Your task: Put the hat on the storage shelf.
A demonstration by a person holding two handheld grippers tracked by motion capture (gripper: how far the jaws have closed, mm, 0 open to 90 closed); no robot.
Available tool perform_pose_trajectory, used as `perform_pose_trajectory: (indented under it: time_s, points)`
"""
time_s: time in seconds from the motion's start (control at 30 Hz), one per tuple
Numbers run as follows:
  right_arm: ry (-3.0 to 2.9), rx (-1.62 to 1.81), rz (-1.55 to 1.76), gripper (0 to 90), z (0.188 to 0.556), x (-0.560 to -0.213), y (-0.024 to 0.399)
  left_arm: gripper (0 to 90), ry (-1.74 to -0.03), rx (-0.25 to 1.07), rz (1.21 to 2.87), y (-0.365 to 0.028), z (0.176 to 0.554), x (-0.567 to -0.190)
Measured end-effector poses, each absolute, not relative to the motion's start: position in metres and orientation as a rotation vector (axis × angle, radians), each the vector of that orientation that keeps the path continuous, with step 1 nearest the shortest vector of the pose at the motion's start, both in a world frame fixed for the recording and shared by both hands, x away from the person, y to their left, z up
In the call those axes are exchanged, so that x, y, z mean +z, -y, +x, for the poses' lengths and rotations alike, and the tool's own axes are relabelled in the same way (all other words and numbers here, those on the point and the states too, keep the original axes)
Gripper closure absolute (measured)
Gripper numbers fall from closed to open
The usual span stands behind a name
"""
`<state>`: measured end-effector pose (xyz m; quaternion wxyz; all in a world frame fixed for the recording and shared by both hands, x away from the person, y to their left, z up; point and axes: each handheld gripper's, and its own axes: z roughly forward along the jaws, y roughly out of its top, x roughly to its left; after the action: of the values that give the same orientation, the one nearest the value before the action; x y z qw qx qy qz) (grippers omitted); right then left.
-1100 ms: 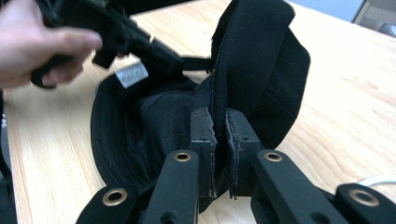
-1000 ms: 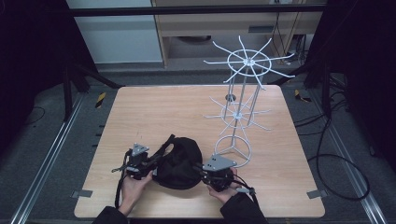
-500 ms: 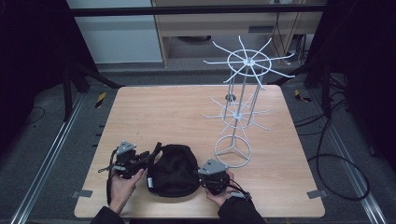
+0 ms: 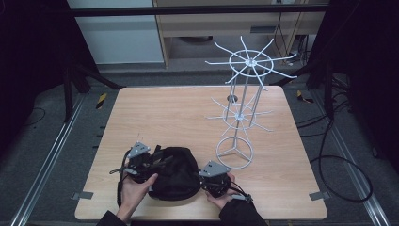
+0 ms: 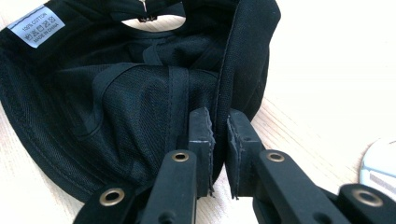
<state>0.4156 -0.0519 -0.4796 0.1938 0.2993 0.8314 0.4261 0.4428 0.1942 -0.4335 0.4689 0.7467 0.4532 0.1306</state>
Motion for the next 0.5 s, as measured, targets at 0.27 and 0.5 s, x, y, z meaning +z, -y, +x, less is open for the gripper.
perform_pose_trajectory:
  time_s: [0.27, 0.5]
  points:
    - [-2.332, 1.220, 0.823, 81.9, 0.415, -0.478, 0.050, 37.8, -1.078, 0.283, 1.840, -0.171, 0.447, -0.436]
    - [-2.337, 1.242, 0.780, 81.6, 0.412, -0.476, 0.044, 34.8, -1.113, 0.284, 1.837, -0.167, 0.451, -0.436]
